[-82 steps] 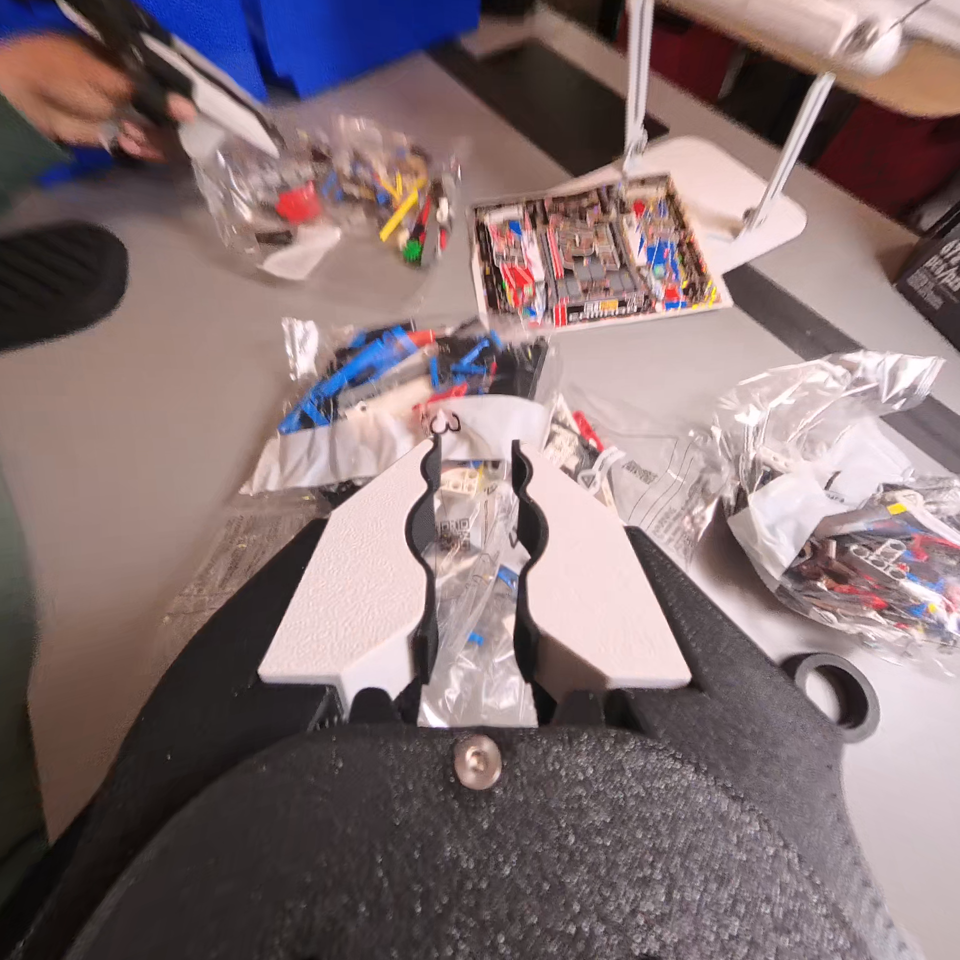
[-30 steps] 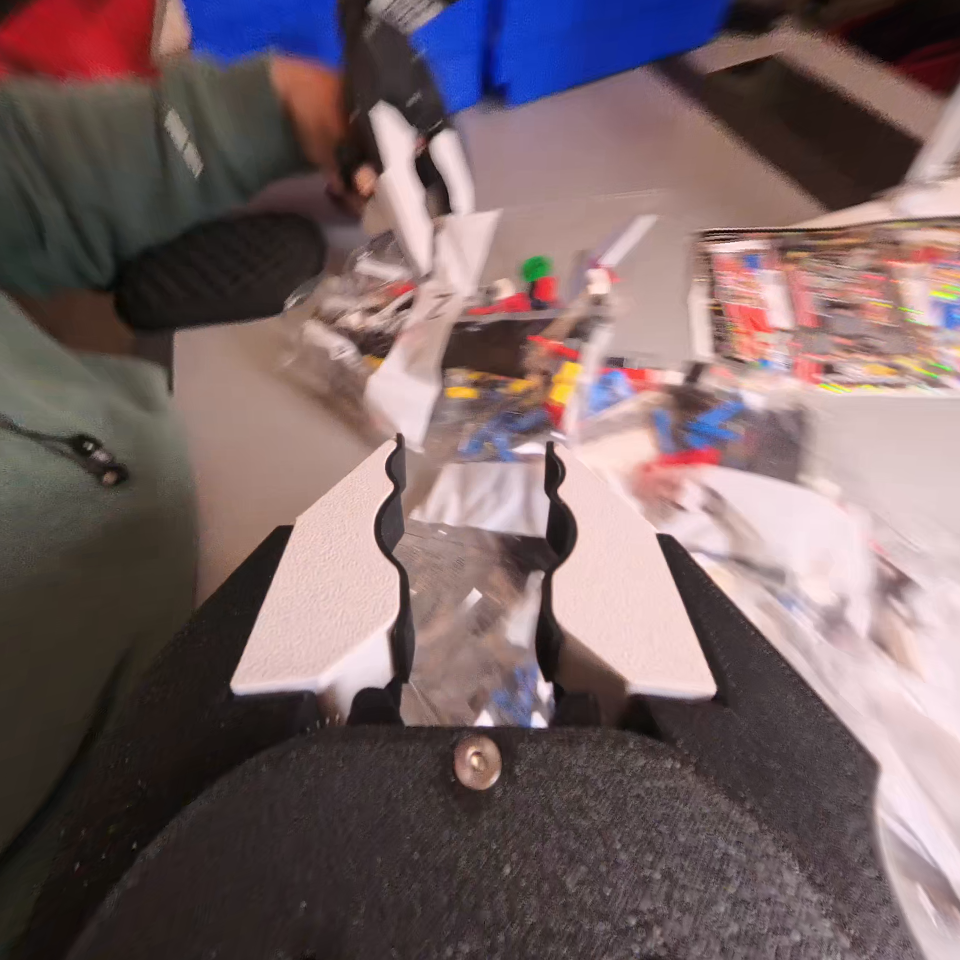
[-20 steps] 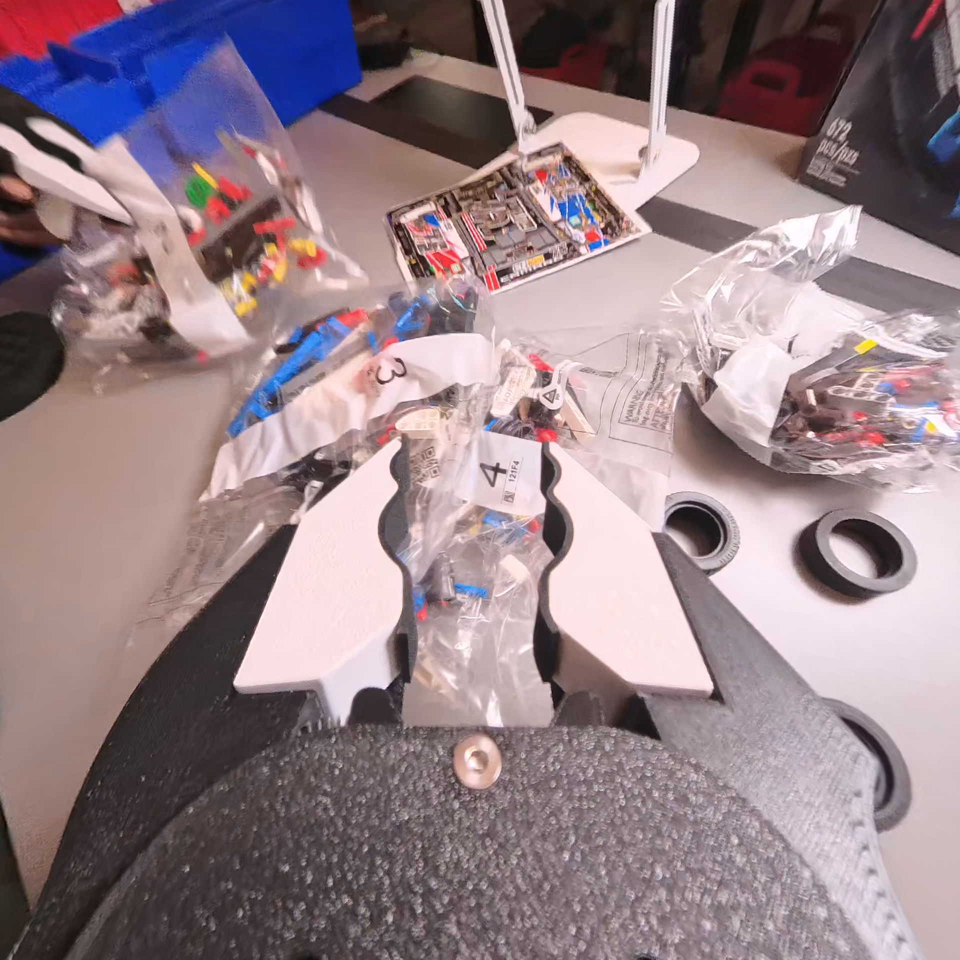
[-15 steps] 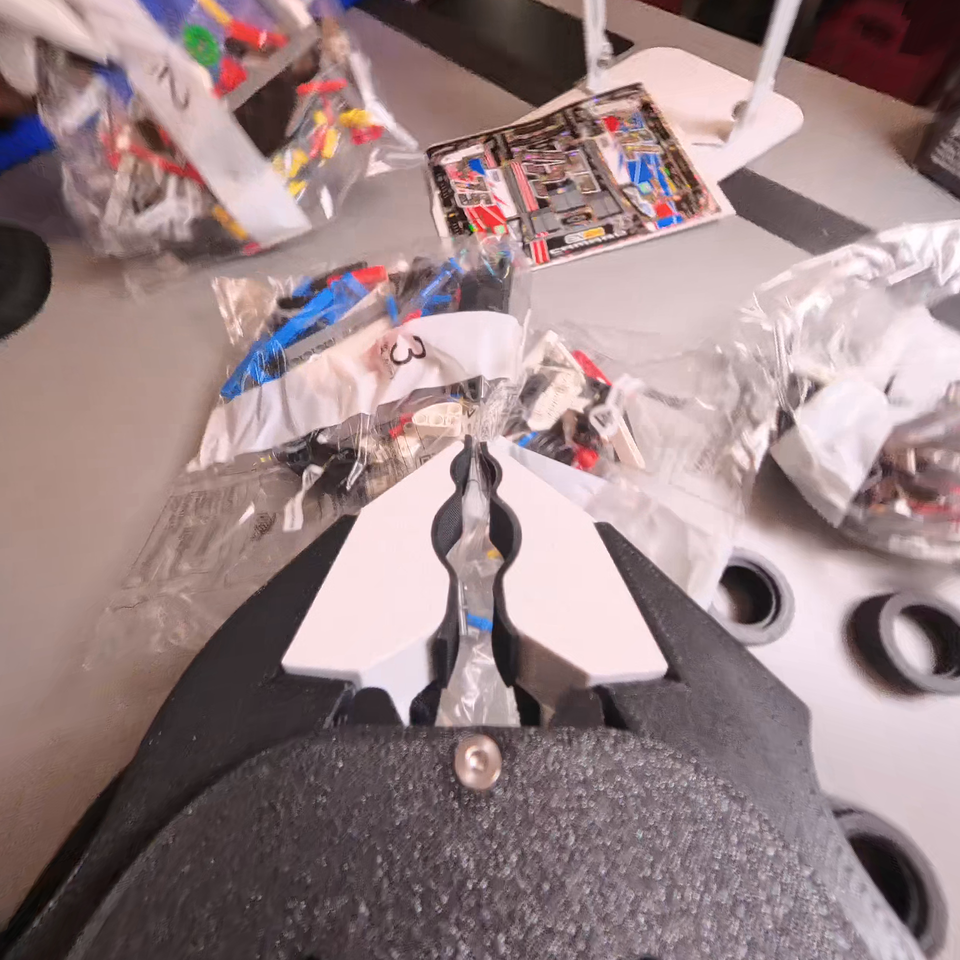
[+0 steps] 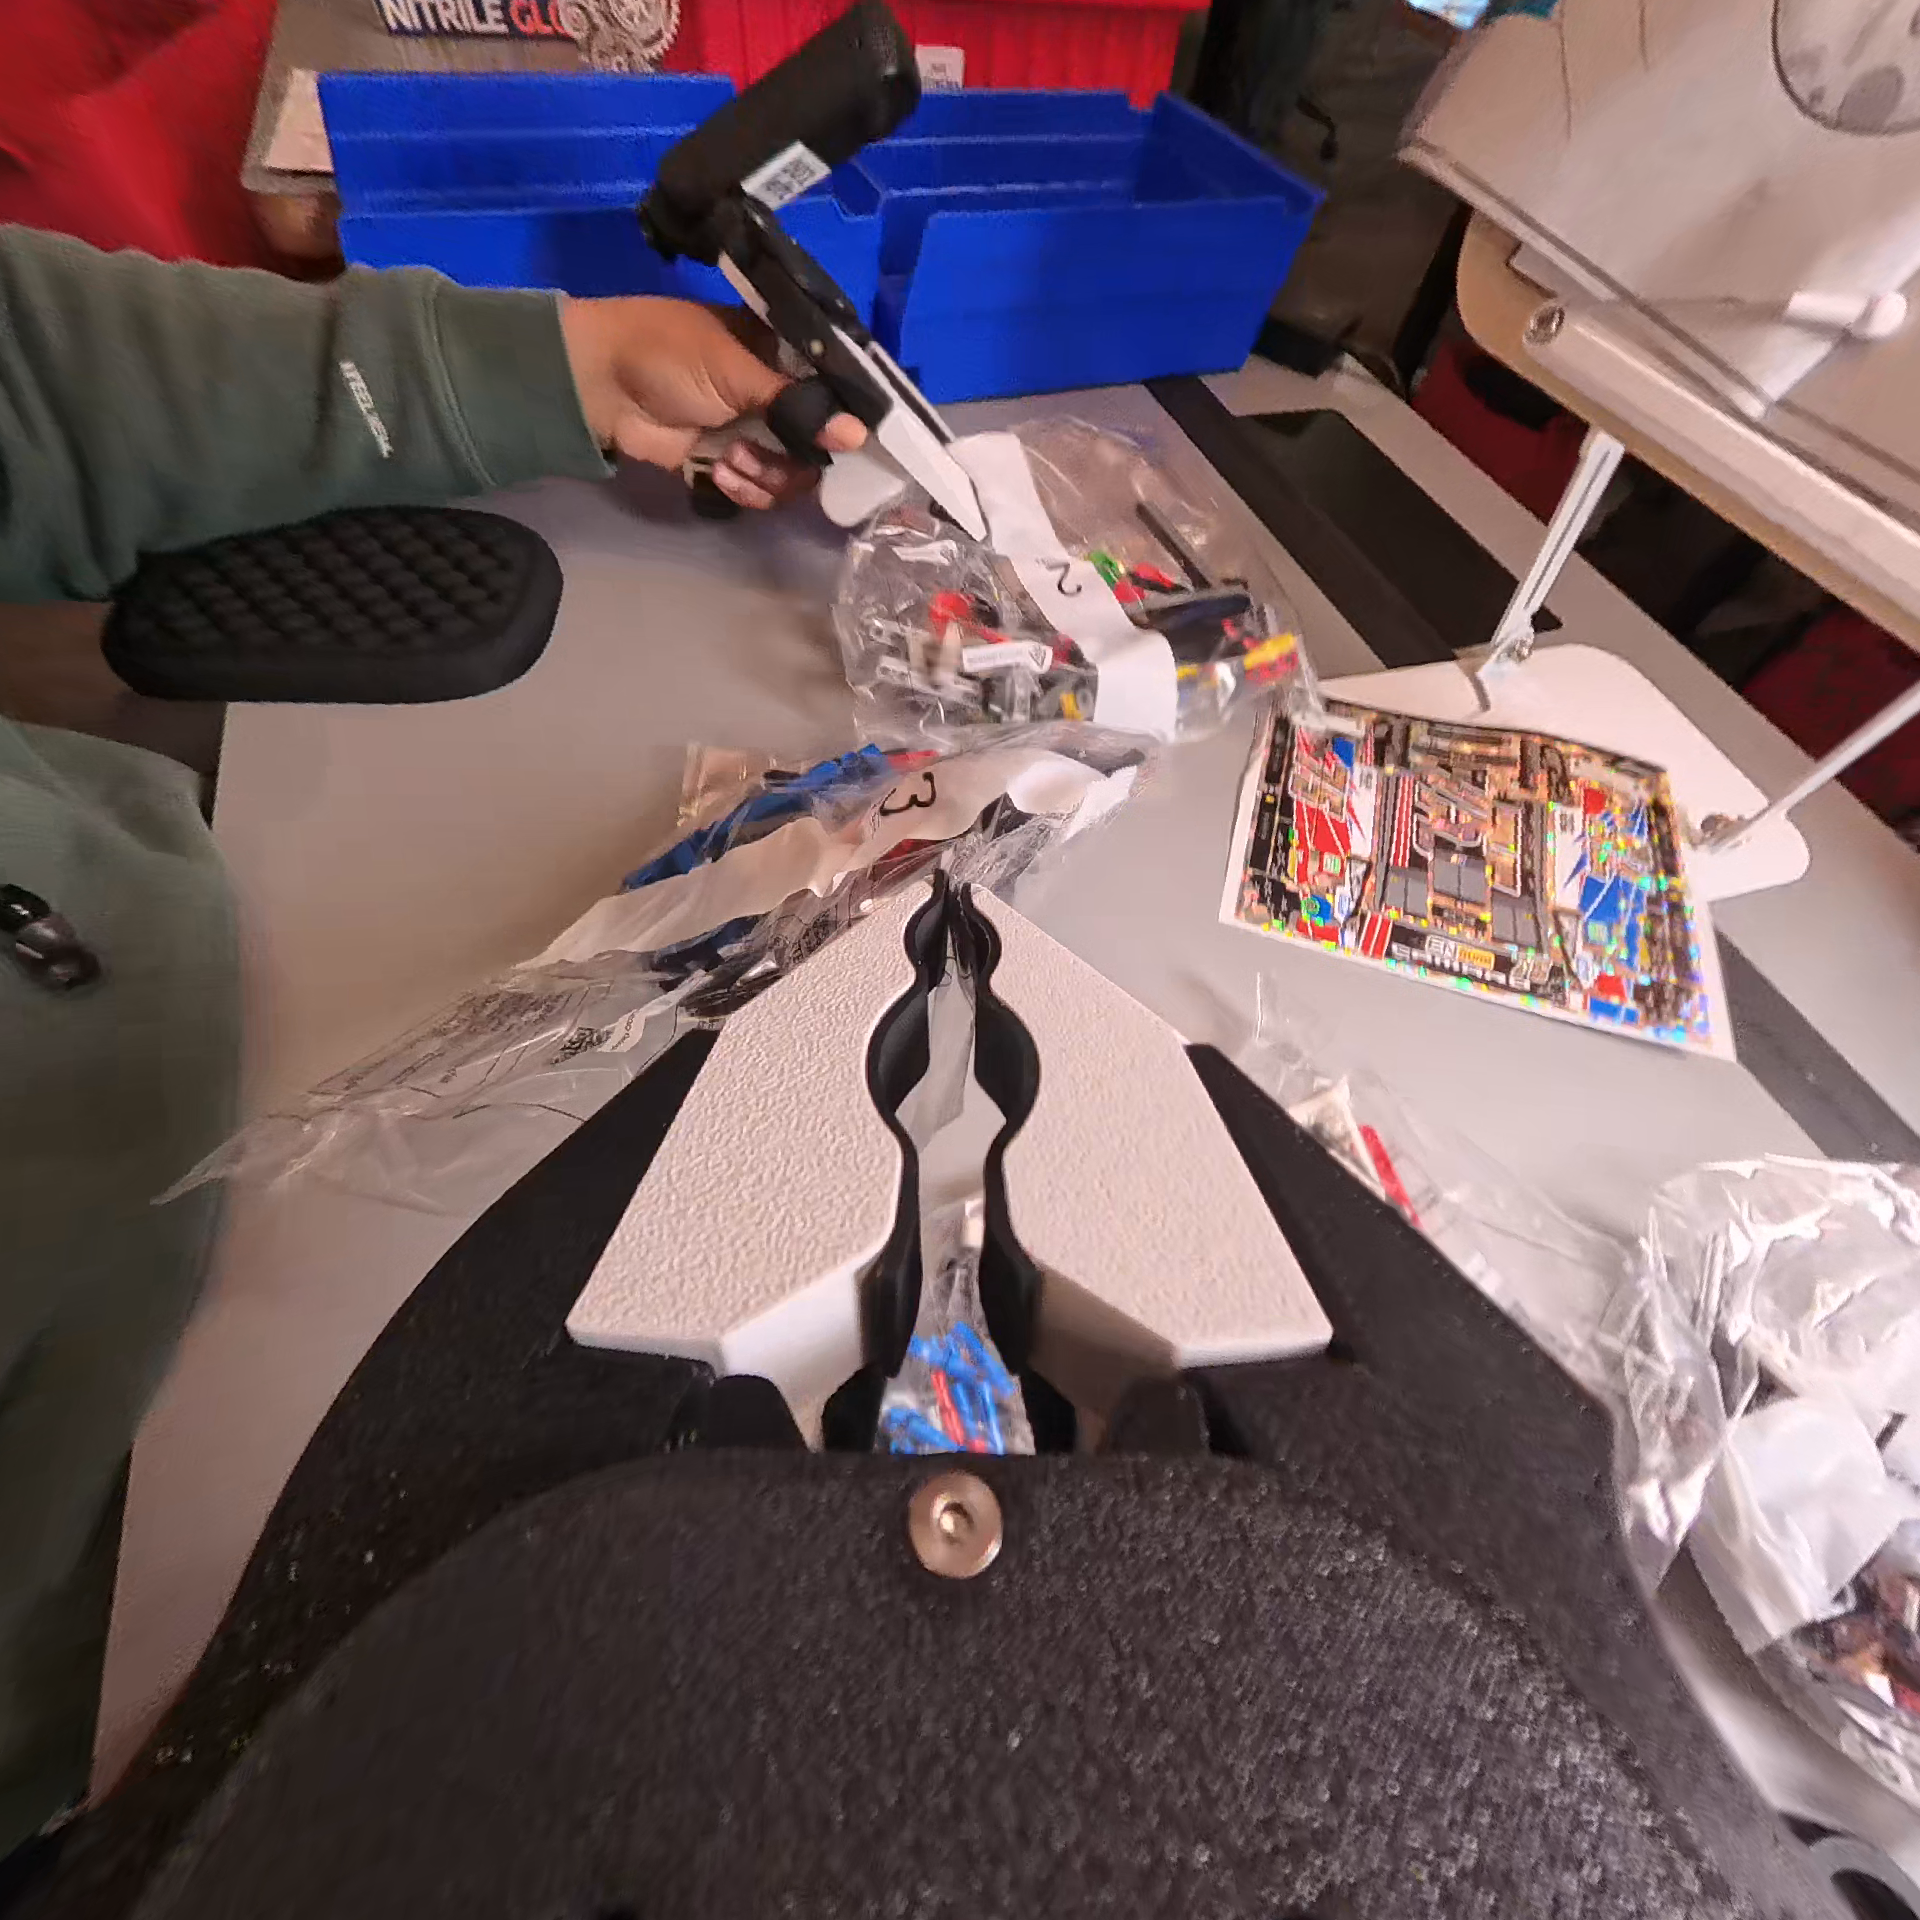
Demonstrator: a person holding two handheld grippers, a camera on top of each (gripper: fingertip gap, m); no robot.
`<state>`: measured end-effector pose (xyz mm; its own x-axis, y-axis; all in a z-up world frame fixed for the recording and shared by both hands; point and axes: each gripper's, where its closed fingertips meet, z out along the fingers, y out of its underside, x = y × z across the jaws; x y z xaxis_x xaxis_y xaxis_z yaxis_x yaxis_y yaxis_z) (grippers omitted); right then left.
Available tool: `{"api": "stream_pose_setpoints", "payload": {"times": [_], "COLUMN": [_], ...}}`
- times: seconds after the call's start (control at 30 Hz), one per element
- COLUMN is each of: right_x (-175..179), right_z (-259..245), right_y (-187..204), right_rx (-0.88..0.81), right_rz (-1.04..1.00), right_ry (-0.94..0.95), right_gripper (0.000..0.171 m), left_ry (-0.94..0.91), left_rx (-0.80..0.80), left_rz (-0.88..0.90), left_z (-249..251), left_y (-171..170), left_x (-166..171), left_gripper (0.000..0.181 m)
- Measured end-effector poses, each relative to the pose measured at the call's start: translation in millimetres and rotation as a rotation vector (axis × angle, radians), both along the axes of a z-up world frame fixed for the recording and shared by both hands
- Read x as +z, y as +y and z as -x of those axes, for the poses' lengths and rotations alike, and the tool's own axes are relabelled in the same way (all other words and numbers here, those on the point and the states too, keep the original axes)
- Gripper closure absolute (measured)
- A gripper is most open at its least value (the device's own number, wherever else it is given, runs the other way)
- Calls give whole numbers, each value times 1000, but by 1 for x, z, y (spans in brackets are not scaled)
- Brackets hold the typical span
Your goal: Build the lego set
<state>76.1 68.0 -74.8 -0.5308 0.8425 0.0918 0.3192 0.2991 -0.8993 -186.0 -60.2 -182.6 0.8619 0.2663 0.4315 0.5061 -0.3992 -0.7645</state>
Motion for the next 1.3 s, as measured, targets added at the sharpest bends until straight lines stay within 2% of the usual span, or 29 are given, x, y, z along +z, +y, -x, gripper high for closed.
{"api": "stream_pose_setpoints", "payload": {"times": [0.03, 0.1, 0.23, 0.3, 0.43, 0.57, 0.6, 0.7, 0.77, 0.8, 0.93, 1.0, 1.13, 1.3], "right_x": [3, 9, 22, 31, 49, 64, 67, 72, 73, 73, 64, 51, 5, -68], "right_z": [1, 2, 4, 5, 6, 9, 10, 23, 40, 49, 84, 95, 93, 68], "right_y": [-3, -9, -21, -29, -44, -52, -54, -49, -36, -31, 3, 9, 0, -25], "right_rx": [11, 41, 98, 124, 152, 135, 130, 52, -62, -112, -335, -379, -387, -323], "right_rz": [-7, -25, -31, -24, -2, -3, -1, 3, 11, 41, 122, 207, 197, 181], "right_ry": [12, 30, 61, 79, 114, 153, 159, 178, 194, 204, 271, 265, 153, -71], "right_gripper": [171, 171, 171, 171, 171, 171, 171, 171, 171, 171, 171, 171, 171, 171], "left_ry": [99, 294, 457, 508, 399, 64, -42, -247, -258, -221, -60, 22, 124, 149], "left_rx": [30, 71, 79, 68, 3, -27, -31, -50, -94, -103, -97, -92, -111, -203], "left_rz": [34, 69, 23, 29, 124, 156, 121, -22, -86, -110, -235, -269, -355, -489], "left_z": [7, 18, 11, 5, -4, -6, -7, -10, -15, -15, -17, -20, -35, -61], "left_y": [-2, -11, -25, -30, -35, -39, -37, -28, -25, -25, -28, -31, -39, -45], "left_x": [3, 21, 64, 73, 48, 5, 0, -2, 7, 16, 72, 96, 141, 191], "left_gripper": [126, 116, 115, 115, 102, 92, 98, 143, 162, 178, 181, 181, 181, 181]}}
